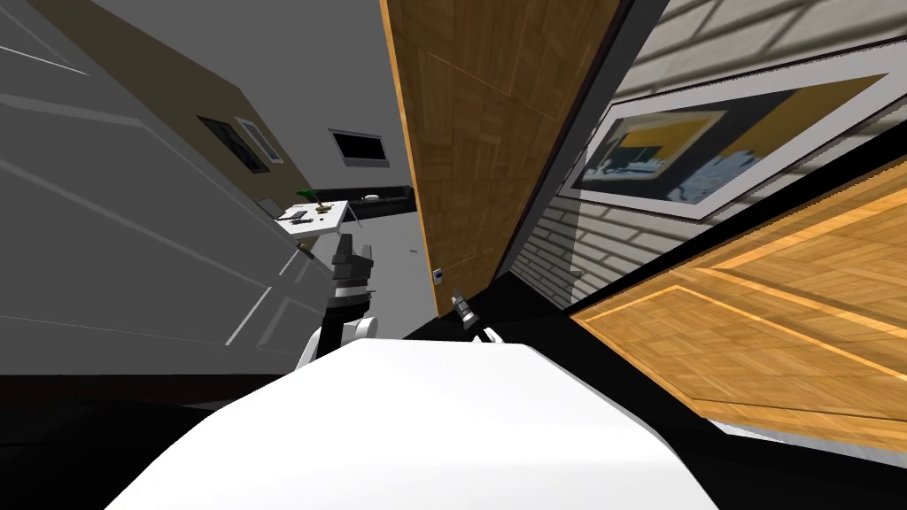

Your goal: Push the door open

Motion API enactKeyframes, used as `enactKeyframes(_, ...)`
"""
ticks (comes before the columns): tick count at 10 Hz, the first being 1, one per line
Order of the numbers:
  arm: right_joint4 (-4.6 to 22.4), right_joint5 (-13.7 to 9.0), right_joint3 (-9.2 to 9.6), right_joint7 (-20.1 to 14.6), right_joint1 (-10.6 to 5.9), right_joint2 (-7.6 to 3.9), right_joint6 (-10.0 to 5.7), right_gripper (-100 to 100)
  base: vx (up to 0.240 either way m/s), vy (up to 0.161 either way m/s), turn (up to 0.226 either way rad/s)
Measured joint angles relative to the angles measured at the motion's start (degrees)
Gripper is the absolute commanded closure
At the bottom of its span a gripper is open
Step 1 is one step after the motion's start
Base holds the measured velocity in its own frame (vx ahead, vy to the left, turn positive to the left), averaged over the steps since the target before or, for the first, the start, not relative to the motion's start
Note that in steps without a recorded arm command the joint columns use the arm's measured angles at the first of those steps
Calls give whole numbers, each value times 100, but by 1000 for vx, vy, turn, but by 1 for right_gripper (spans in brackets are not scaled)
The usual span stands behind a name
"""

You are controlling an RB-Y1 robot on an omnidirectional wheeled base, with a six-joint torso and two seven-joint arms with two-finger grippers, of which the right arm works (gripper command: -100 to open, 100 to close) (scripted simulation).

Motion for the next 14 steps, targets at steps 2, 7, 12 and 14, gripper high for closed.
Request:
enactKeyframes(2,153,4,31,-9,-51,21,-50,-100,86,55,13)
enactKeyframes(7,254,-10,-56,37,-117,107,-19,-100,145,106,30)
enactKeyframes(12,343,-18,-116,83,-163,190,-10,100,88,69,13)
enactKeyframes(14,348,-17,-116,82,-169,190,6,100,-20,-13,10)
